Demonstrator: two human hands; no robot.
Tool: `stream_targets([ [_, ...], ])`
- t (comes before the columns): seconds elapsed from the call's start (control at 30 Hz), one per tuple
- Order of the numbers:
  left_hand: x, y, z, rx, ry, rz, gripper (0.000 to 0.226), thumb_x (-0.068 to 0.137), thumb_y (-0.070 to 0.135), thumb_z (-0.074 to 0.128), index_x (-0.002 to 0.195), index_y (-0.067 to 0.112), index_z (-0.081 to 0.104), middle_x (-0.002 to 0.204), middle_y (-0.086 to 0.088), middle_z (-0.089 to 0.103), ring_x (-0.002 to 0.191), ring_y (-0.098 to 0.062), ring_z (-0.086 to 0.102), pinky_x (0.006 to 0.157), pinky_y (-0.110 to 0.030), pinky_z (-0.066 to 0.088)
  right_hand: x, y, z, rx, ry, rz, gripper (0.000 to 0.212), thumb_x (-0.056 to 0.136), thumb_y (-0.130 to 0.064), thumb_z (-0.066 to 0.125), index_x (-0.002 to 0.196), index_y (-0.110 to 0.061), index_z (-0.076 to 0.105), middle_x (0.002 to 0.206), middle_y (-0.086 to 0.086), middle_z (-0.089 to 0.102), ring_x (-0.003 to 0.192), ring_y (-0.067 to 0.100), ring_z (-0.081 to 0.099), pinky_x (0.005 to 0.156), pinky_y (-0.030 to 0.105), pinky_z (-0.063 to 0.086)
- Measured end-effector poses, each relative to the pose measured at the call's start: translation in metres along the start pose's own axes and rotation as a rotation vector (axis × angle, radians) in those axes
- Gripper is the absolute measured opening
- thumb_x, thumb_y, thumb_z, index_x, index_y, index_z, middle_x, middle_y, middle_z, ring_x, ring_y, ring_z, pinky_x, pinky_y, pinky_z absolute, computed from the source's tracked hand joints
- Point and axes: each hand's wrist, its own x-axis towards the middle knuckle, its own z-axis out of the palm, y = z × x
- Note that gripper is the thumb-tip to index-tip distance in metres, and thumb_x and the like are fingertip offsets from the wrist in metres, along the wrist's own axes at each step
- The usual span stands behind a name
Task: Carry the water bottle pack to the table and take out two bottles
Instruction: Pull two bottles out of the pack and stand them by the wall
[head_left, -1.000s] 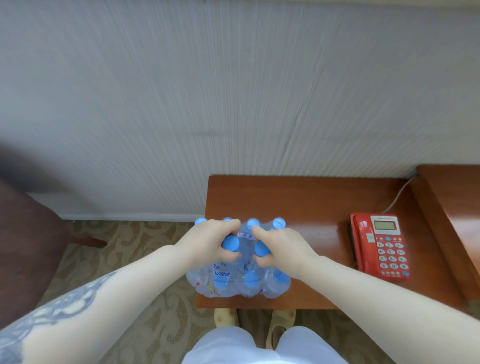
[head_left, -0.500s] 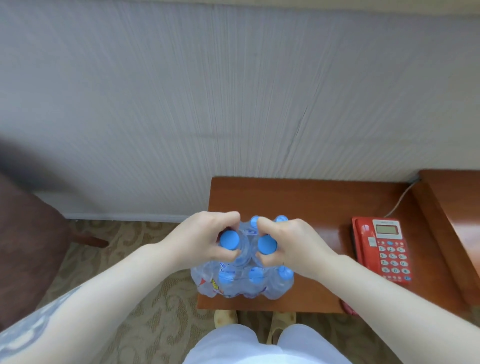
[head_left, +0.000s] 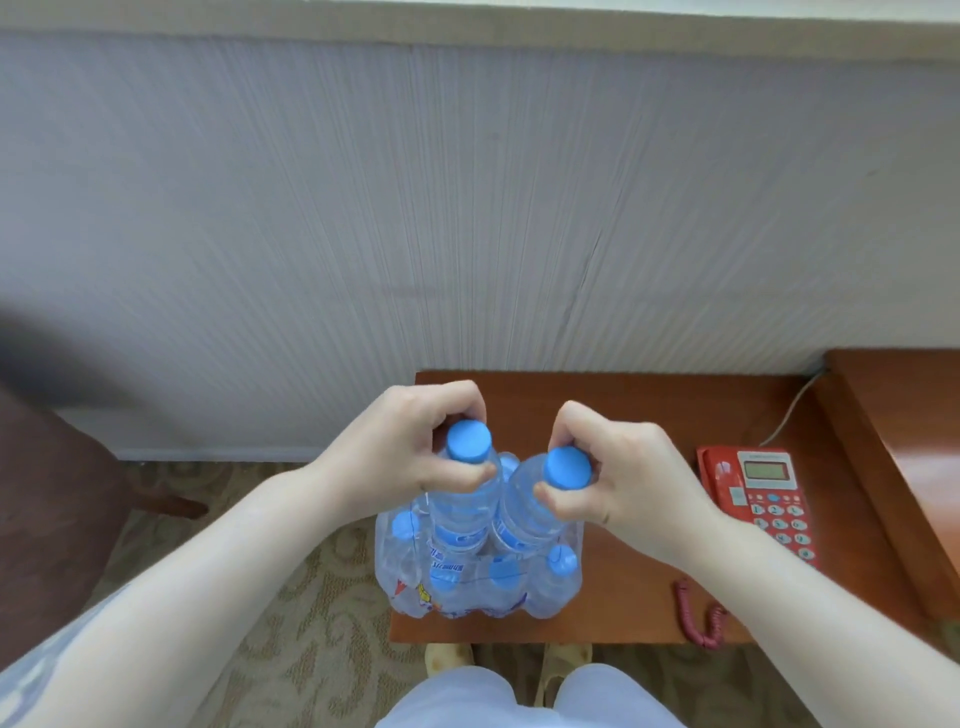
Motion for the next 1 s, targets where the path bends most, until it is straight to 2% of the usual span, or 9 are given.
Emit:
stream_targets([
  [0.1, 0.006, -0.001, -0.015, -0.108, 0.14, -0.05, 0.026, 0.067, 0.042, 0.073, 0.076, 0.025, 0.055, 0.068, 0.011, 0.055, 0.058, -0.004, 0.045, 0.054, -0.013, 0.037, 0.006, 0.002, -0.012, 0.177, 0.191, 0.098, 0.029, 0.069, -0.039, 0.07, 0.075, -0.021, 0.048, 0.061, 0.005, 0.051, 0.05, 0.008, 0.039, 0.047, 0.016, 0.032],
  [0.2, 0.02, -0.001, -0.027, -0.09, 0.179, -0.039, 0.024, 0.069, 0.036, 0.077, 0.073, 0.029, 0.054, 0.064, 0.009, 0.051, 0.059, -0.003, 0.045, 0.055, -0.011, 0.036, 0.023, 0.008, -0.033, 0.241, 0.346, 0.136, 0.032, 0.07, -0.037, 0.068, 0.074, -0.012, 0.049, 0.055, -0.001, 0.046, 0.051, 0.005, 0.035, 0.048, 0.013, 0.031],
  [0.33, 0.034, -0.001, -0.02, -0.063, 0.159, -0.034, 0.029, 0.069, 0.023, 0.081, 0.071, 0.02, 0.052, 0.059, 0.009, 0.046, 0.054, -0.004, 0.04, 0.051, -0.012, 0.032, 0.032, 0.013, -0.043, 0.242, 0.352, 0.128, 0.03, 0.074, -0.027, 0.072, 0.075, -0.008, 0.048, 0.053, -0.007, 0.043, 0.048, 0.005, 0.034, 0.048, 0.012, 0.03],
  [0.5, 0.054, -0.001, -0.01, -0.019, 0.259, -0.042, 0.041, 0.072, 0.013, 0.089, 0.068, 0.011, 0.048, 0.057, 0.001, 0.047, 0.052, -0.007, 0.034, 0.048, -0.016, 0.03, 0.035, 0.023, -0.047, 0.183, 0.393, 0.176, 0.032, 0.075, -0.027, 0.076, 0.075, -0.01, 0.049, 0.052, -0.006, 0.047, 0.047, 0.006, 0.038, 0.047, 0.012, 0.031],
  [0.57, 0.064, 0.002, -0.007, -0.008, 0.272, -0.048, 0.039, 0.071, 0.014, 0.089, 0.07, 0.007, 0.05, 0.059, -0.001, 0.048, 0.053, -0.008, 0.033, 0.049, -0.019, 0.031, 0.037, 0.027, -0.051, 0.157, 0.401, 0.184, 0.033, 0.076, -0.025, 0.08, 0.074, -0.012, 0.05, 0.052, -0.007, 0.048, 0.047, 0.006, 0.04, 0.047, 0.012, 0.032],
  [0.73, 0.095, 0.005, 0.002, 0.053, 0.326, -0.064, 0.038, 0.068, 0.019, 0.087, 0.069, 0.01, 0.05, 0.054, 0.006, 0.043, 0.052, -0.01, 0.034, 0.051, -0.024, 0.032, 0.046, 0.046, -0.062, 0.105, 0.415, 0.23, 0.034, 0.073, -0.028, 0.08, 0.075, -0.012, 0.051, 0.052, -0.008, 0.05, 0.048, 0.006, 0.041, 0.049, 0.015, 0.034],
  [0.87, 0.121, -0.001, 0.015, 0.137, 0.267, -0.124, 0.035, 0.067, 0.025, 0.084, 0.073, 0.005, 0.055, 0.054, 0.008, 0.046, 0.054, -0.013, 0.039, 0.056, -0.03, 0.037, 0.054, 0.072, -0.06, 0.061, 0.37, 0.293, 0.035, 0.072, -0.031, 0.08, 0.077, -0.013, 0.05, 0.057, -0.007, 0.052, 0.051, 0.006, 0.04, 0.051, 0.015, 0.034],
  [1.0, 0.133, -0.02, 0.036, 0.217, 0.192, -0.197, 0.034, 0.067, 0.029, 0.078, 0.076, 0.006, 0.055, 0.056, 0.006, 0.045, 0.062, -0.022, 0.042, 0.057, -0.032, 0.038, 0.052, 0.102, -0.043, -0.054, 0.261, 0.34, 0.036, 0.073, -0.038, 0.076, 0.082, -0.016, 0.05, 0.061, -0.007, 0.052, 0.059, 0.012, 0.047, 0.053, 0.027, 0.035],
])
